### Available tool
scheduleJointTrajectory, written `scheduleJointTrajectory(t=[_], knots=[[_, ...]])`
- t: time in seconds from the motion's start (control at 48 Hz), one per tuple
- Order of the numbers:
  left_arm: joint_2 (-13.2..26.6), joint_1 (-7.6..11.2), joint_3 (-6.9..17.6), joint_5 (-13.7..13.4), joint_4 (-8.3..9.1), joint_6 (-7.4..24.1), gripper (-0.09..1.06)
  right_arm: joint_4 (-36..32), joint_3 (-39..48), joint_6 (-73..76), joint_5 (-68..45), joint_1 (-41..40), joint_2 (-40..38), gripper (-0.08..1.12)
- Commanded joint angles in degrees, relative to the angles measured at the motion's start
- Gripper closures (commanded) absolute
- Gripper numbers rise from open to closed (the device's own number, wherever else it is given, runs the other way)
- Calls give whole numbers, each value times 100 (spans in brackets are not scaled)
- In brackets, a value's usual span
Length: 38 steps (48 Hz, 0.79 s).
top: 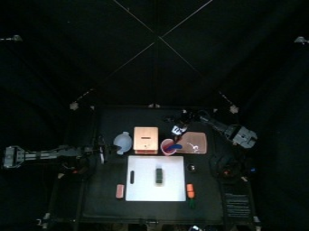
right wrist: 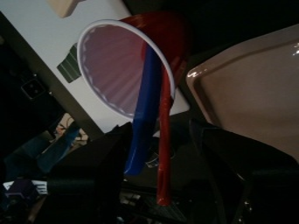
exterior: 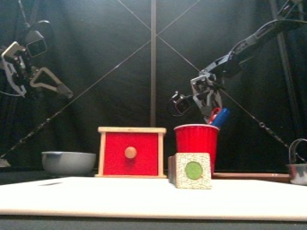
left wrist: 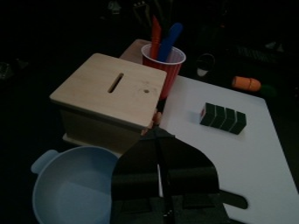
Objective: Place sushi on board then cut the sushi with the knife then place the pieces on the plate
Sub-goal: Pick knife at handle with right hand
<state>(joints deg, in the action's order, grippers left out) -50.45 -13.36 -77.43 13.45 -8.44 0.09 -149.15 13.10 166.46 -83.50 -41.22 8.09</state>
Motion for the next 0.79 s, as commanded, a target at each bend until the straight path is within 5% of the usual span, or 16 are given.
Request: scheduleJointTrajectory(t=[0.021, 0.229, 0.792], knots=[[18, -18, 53, 26, -9, 0, 99, -18, -70, 9, -26, 9, -114, 22], [18, -18, 44, 26, -9, 0, 99, 18, -79, 18, -26, 9, -114, 44], [18, -35, 44, 26, 9, 9, 99, 158, -193, 26, -26, 114, -114, 68]])
